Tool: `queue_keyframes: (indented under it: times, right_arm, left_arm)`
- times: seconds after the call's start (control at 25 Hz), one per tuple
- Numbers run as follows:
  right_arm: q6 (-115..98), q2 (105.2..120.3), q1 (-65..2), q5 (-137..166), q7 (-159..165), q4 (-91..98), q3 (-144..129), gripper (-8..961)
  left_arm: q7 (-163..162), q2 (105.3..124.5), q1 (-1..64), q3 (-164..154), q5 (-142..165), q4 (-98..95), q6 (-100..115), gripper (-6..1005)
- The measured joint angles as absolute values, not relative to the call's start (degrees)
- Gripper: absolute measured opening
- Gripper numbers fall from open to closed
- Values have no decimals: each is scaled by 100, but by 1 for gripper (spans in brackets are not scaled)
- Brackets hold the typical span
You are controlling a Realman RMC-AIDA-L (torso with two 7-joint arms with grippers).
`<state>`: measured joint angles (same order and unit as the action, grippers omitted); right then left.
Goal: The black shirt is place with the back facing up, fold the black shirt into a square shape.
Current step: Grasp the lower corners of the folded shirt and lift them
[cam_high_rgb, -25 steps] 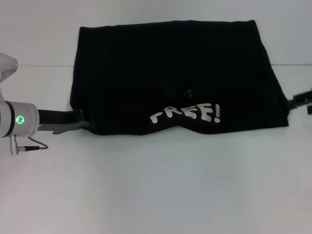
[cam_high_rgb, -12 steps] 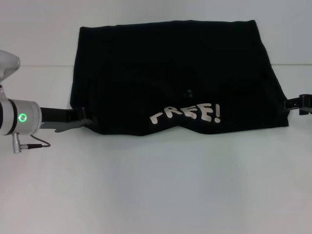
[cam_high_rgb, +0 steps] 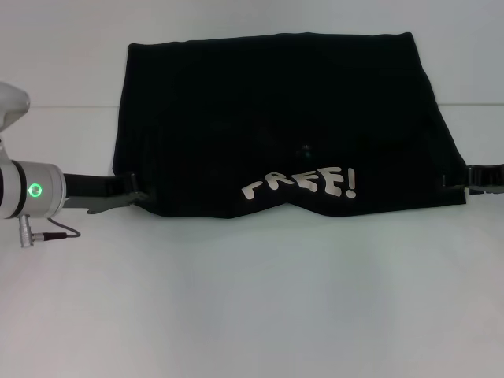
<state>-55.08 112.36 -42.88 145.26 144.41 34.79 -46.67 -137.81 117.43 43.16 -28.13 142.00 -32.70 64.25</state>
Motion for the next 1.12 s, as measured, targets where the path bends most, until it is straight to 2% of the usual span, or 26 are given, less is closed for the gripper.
queue_keyframes:
  times: [0.28,0.92,1.12]
  right_arm:
    - [-5294,11350,-4348,14511,14349,3424,-4695,713]
    - [-5141,11355,-4448,14520,14398,3255,-4917,686]
    - [-5164,11321,-4450,14520,14417,3252,-4895,510]
  left_arm:
    - [-13781,11745,4345,-2812,14194,-3270,6424,34]
    - [-13781,11740,4344,-2813,14105,-3270,6390,35]
    - [-13782,11732,4342,-2813,14088,-3274,6392,35]
